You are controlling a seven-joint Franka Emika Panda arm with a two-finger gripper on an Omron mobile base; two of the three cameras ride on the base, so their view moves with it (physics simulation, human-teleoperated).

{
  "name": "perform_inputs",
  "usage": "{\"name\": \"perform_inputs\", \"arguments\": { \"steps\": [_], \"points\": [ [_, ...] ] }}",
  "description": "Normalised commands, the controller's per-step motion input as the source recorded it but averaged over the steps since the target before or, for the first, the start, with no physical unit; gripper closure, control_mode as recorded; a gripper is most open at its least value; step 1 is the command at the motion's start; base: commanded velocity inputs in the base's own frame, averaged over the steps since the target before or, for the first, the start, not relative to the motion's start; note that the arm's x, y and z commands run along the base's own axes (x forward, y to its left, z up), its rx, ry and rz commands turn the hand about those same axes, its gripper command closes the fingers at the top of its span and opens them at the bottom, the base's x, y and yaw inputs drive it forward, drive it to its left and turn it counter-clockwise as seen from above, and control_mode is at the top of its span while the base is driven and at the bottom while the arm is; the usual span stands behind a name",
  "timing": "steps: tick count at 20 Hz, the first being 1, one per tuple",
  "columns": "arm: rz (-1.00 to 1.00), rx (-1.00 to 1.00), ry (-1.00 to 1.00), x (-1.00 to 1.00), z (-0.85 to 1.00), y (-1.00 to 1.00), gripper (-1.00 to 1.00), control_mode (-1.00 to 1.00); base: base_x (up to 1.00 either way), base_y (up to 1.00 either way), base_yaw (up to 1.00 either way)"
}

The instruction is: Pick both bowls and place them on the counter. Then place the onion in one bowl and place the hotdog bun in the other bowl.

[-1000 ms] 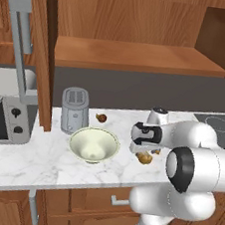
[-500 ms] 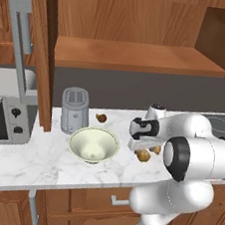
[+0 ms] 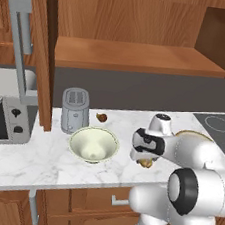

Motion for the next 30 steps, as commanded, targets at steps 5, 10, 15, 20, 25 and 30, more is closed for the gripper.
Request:
{"name": "perform_inputs", "arguments": {
  "steps": [5,10,15,20,25,30],
  "points": [
    [-0.03,0.00,0.00,-0.09,-0.26,0.17,-1.00,-1.00,0.00,0.00,0.00],
    [0.00,0.00,0.00,0.00,-0.30,0.24,1.00,-1.00,0.00,0.00,0.00],
    [0.00,-0.01,0.03,-0.03,-0.11,0.05,1.00,-1.00,0.00,0.00,0.00],
    [-0.01,0.00,-0.15,-0.70,0.34,0.00,1.00,-1.00,0.00,0.00,0.00],
    [0.00,0.02,-0.15,-0.63,0.86,0.00,1.00,-1.00,0.00,0.00,0.00],
    [0.00,0.04,-0.06,-0.31,0.99,0.07,1.00,-1.00,0.00,0.00,0.00]
  ]
}}
